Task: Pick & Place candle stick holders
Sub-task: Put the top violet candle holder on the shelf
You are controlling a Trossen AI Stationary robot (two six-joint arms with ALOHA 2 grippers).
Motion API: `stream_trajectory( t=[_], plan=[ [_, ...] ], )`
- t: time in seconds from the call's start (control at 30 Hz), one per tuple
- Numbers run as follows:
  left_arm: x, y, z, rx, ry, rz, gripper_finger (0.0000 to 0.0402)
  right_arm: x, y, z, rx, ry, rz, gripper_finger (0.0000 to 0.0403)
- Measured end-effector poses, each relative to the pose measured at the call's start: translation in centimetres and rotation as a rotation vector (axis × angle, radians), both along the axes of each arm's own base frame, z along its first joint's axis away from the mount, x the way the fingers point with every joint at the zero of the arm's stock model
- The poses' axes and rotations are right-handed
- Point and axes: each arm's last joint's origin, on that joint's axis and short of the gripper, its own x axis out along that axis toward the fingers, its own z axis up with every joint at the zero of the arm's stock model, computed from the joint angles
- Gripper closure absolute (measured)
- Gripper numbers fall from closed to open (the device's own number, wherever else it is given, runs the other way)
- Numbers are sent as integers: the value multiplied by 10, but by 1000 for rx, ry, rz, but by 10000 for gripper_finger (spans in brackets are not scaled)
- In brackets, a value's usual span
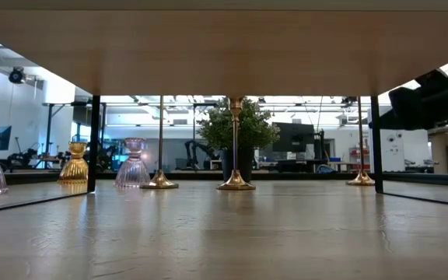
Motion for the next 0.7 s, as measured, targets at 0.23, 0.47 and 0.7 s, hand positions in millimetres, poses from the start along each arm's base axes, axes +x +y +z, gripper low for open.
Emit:
stream_trajectory(
  t=[0.23,0.47,0.7],
  plan=[
    [0,0,0,0,0,0,365,0,0,0,-5,7,1,394],
    [0,0,0,4,0,0,365,0,0,0,-3,6,3,394],
    [1,0,1,-62,-4,1,365,0,0,0,-2,6,4,394]
  ],
)
